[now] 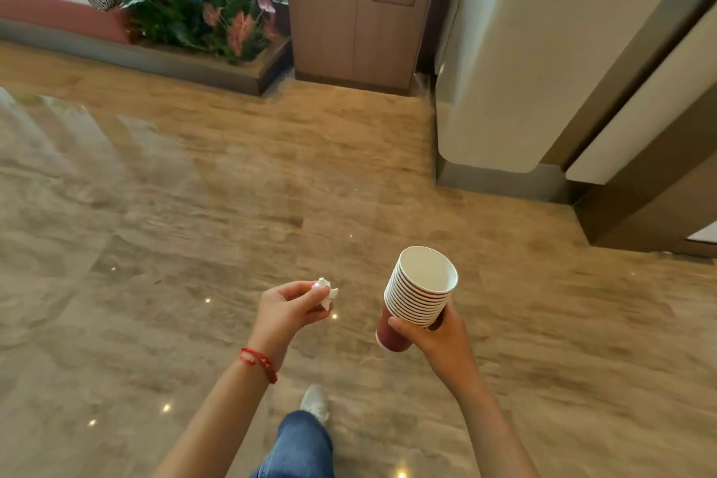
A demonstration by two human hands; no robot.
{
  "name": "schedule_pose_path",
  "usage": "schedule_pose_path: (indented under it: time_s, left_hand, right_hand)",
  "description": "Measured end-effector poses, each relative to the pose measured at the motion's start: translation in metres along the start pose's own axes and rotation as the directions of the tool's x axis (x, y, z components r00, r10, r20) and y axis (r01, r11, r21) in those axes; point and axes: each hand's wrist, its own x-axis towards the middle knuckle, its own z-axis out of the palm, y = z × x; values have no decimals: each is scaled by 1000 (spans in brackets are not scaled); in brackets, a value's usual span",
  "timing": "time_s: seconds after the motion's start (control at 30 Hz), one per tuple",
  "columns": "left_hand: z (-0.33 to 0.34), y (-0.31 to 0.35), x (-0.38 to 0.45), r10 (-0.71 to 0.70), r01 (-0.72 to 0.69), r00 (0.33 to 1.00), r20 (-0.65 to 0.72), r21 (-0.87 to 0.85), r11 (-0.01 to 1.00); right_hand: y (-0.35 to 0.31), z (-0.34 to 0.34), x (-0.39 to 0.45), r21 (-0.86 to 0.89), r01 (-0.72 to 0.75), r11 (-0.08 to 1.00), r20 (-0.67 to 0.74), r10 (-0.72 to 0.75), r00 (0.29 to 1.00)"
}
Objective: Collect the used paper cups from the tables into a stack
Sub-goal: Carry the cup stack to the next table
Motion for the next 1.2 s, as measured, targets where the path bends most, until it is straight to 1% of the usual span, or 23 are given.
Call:
schedule_pose_path:
  time_s: [0.07,0.17,0.33,0.43,0.53,0.63,0.73,0.97,1.2]
  left_hand:
    - [1,33,46,10,-10,1000,13,2,1000]
    - [5,74,110,26,-28,999,43,54,998]
    - [32,118,206,20,-23,998,57,48,999]
    - [55,138,270,8,-10,998,61,39,999]
    - [82,159,341,26,-28,998,60,39,999]
    - [114,199,403,28,-28,998,48,17,999]
    - [146,235,465,39,-41,998,48,34,999]
    - [203,297,601,27,-28,999,41,20,999]
    - [257,363,765,37,-37,998,46,3,999]
  right_hand:
    - [-19,15,47,3,4,1000,-17,-4,1000]
    - [-44,35,113,27,-1,1000,-15,2,1000]
    - [-70,48,212,60,-3,998,-39,6,999]
    - [-79,48,281,56,2,998,-47,1,999]
    - [-89,45,361,56,33,998,-45,-30,999]
    - [-119,36,439,62,54,997,-42,-51,998]
    - [-148,29,516,41,73,997,-30,-71,997]
    - [-191,21,677,68,35,997,-10,-34,999]
    - [-228,27,852,47,46,998,-25,-45,999]
